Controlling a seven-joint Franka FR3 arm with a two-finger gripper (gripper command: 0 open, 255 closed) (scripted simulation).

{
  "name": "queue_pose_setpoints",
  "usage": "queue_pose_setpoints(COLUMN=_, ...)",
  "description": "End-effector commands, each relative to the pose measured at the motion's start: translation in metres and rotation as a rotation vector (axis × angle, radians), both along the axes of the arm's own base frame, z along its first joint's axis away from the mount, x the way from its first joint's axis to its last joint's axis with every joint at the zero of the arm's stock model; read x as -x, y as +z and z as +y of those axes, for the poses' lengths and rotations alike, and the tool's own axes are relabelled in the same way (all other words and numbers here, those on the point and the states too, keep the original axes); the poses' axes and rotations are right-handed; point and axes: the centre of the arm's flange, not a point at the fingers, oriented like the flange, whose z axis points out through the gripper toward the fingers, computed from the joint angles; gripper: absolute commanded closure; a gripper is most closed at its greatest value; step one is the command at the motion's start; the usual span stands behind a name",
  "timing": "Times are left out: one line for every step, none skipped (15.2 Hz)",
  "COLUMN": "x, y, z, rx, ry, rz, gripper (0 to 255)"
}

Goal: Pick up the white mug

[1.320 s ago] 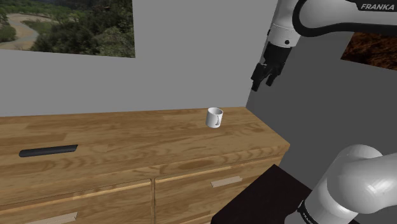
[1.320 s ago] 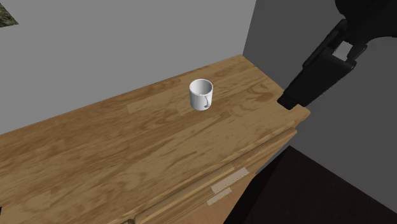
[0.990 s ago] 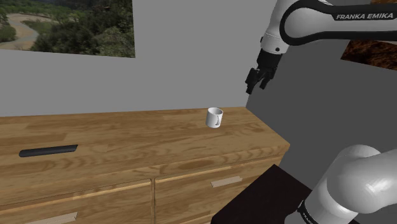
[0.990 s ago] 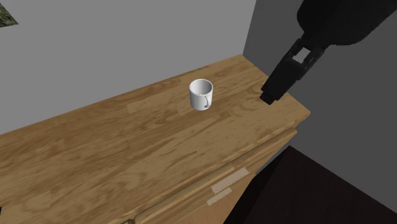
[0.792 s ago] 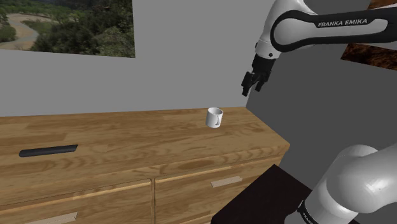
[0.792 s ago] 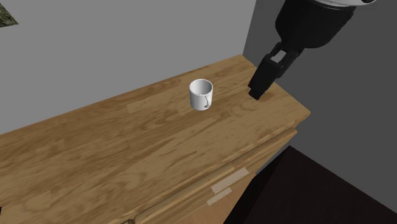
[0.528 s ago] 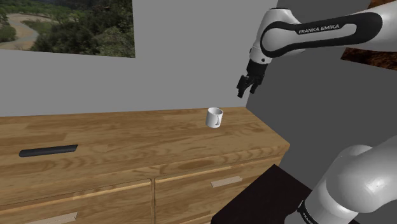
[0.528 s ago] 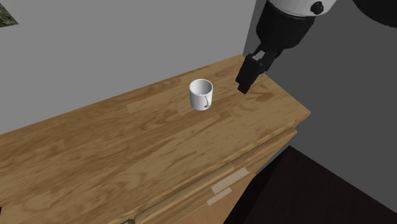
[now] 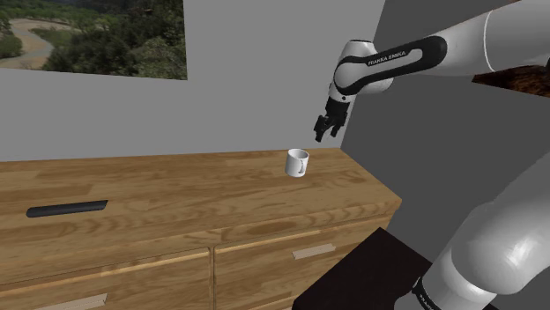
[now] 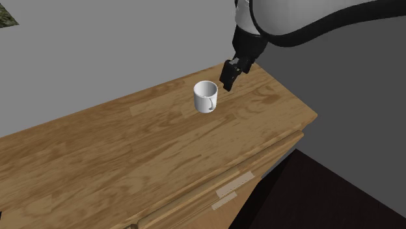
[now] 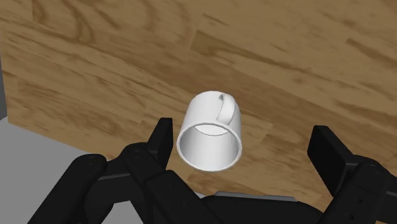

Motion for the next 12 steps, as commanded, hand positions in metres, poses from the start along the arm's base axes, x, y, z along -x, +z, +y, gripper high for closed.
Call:
queue_pose_setpoints(x=-0.018, y=-0.015, z=-0.012, rx=-0.007, ry=0.007, rz=0.002, gripper=0)
queue_pose_setpoints(x=-0.028, y=-0.023, z=-0.017, rx=-0.011, ry=0.01, rz=0.004, gripper=0)
queue_pose_setpoints(x=-0.037, y=-0.031, z=-0.023, rx=-0.015, ry=0.013, rz=0.006, gripper=0)
queue_pose_setpoints(x=-0.047, y=-0.039, z=-0.028, rx=-0.019, ry=0.016, rz=0.007, gripper=0)
queue_pose_setpoints(x=-0.056, y=-0.048, z=-0.033, rx=-0.023, ry=0.019, rz=0.009, gripper=0)
queue_pose_setpoints(x=-0.066, y=-0.056, z=-0.038, rx=-0.027, ry=0.022, rz=0.011, gripper=0)
queue_pose_setpoints(x=-0.075, y=-0.064, z=-0.043, rx=-0.031, ry=0.025, rz=0.012, gripper=0)
queue_pose_setpoints(x=-0.085, y=-0.073, z=-0.048, rx=-0.035, ry=0.028, rz=0.014, gripper=0)
queue_pose_setpoints(x=-0.094, y=-0.081, z=-0.053, rx=-0.039, ry=0.031, rz=0.016, gripper=0)
queue_pose_setpoints(x=-0.103, y=-0.09, z=-0.058, rx=-0.044, ry=0.034, rz=0.017, gripper=0)
queue_pose_setpoints(x=-0.113, y=-0.098, z=-0.063, rx=-0.048, ry=0.037, rz=0.019, gripper=0)
queue_pose_setpoints(x=-0.122, y=-0.107, z=-0.067, rx=-0.052, ry=0.04, rz=0.021, gripper=0)
